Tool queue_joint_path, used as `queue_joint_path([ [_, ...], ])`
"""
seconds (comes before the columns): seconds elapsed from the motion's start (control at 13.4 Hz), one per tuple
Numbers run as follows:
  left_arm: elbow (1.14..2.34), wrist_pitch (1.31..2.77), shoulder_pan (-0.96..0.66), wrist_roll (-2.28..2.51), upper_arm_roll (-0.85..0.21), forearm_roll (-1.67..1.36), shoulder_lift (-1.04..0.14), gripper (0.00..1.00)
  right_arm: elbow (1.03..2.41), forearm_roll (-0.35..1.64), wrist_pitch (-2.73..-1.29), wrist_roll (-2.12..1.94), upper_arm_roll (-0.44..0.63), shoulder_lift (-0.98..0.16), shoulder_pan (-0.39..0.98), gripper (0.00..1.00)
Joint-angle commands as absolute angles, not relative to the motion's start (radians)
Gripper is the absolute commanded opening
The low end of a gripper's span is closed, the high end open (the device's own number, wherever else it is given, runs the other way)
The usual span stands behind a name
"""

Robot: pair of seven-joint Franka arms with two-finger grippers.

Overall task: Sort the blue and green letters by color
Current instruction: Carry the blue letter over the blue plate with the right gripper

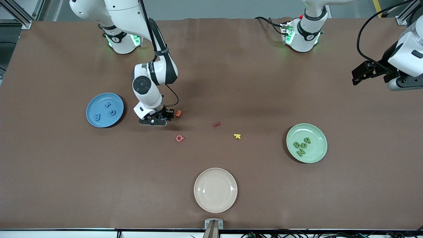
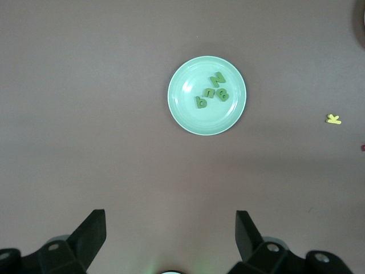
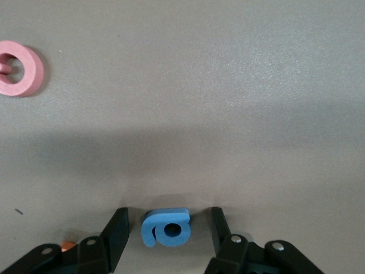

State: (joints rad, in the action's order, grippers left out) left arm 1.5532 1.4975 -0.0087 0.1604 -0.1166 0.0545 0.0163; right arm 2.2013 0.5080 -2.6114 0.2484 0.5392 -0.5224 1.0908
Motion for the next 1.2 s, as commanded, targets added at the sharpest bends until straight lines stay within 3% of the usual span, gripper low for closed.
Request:
queue_joint_path([
  [0.0, 1.562, 1.513, -0.014, 0.152, -0.115, 0.038, 0.023, 1.0, 2.187, 0.531, -2.609, 0.255, 0.541, -0.538, 1.097, 0.48],
  [0.22, 1.563, 1.508, -0.014, 0.202, -0.127, 0.034, 0.023, 1.0, 2.187, 0.531, -2.612, 0.256, 0.54, -0.543, 1.097, 0.27],
  [0.45, 1.565, 1.509, -0.014, 0.204, -0.127, 0.034, 0.021, 1.0, 2.187, 0.531, -2.612, 0.244, 0.541, -0.543, 1.091, 0.13],
  [0.9, 1.554, 1.509, -0.014, 0.206, -0.129, 0.041, 0.021, 1.0, 2.2, 0.529, -2.467, -0.071, 0.549, -0.445, 0.925, 0.11],
  [1.12, 1.554, 1.509, -0.014, 0.206, -0.129, 0.041, 0.023, 1.0, 2.261, 0.528, -2.464, -0.249, 0.63, -0.39, 0.908, 0.11],
])
